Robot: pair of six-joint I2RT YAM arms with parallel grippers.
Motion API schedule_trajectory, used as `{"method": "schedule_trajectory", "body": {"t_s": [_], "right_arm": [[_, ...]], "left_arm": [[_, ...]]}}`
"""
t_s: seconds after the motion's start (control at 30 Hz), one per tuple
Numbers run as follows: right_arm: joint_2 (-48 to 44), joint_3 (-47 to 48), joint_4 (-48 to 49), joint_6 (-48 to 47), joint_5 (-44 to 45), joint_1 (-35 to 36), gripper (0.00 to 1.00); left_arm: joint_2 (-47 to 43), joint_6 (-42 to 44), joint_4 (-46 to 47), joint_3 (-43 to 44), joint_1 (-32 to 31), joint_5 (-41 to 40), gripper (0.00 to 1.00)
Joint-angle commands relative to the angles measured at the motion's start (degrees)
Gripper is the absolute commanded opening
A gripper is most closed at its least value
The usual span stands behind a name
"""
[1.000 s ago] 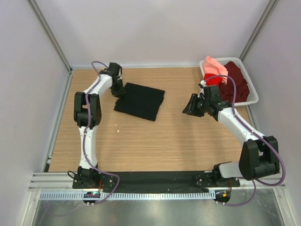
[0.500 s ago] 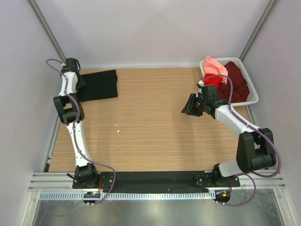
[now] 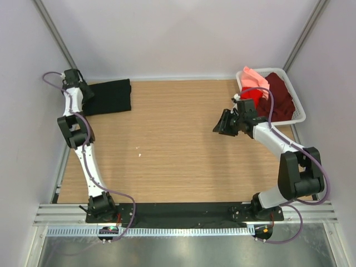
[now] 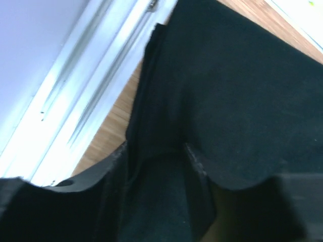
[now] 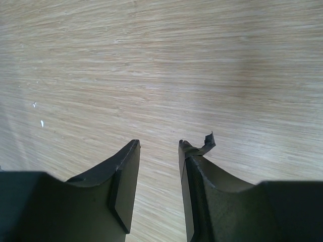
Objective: Fold and stack the t-shirts
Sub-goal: Neatly place the folded tshirt to the corner
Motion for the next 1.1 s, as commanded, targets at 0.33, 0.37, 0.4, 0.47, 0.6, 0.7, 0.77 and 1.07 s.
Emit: {"method": "schedule_trajectory", "body": {"t_s": [0.33,0.37,0.4,0.47,0.6,0.7,0.77,1.07], "right_arm": [[-5.9,3.5,-2.5,0.1,-0.4,0.7,1.00],[-7.6,4.3,-4.0,-0.1,-0.1,0.8,1.00],[-8.7,5.8,-6.7,-0.2,1.0,0.9,1.00],[-10.8,7.0,-9.3,-0.4,1.8,0.9,1.00],[-16.4,8.6,-13.8,-0.2,2.2,0.8,1.00],[-17.6,9.0,-15.6,-0.2,2.1,0.9,1.00],[-18.6,8.7,-15.0,0.5,2.0,0.8,1.00],[-16.2,7.6,-9.1,1.6,-0.5,1.0,1.00]], "left_arm": [[-25.5,-3.4,-4.2,-18.4,-6.8,-6.6,1.00],[-27.6,-3.0,-4.8,-19.9,-7.5,-9.0,1.00],[-31.1,-2.4,-5.8,-23.1,-8.9,-11.1,1.00],[-34.8,-2.2,-7.4,-25.3,-10.0,-14.6,1.00],[-44.8,-3.1,-4.8,-33.3,-11.4,-4.0,1.00],[-47.0,-3.6,2.0,-40.9,-11.4,9.5,0.88],[-45.3,-4.6,4.4,-42.0,-11.5,15.9,0.75],[-24.6,-9.6,7.0,-25.3,-17.6,17.0,0.00]]}}
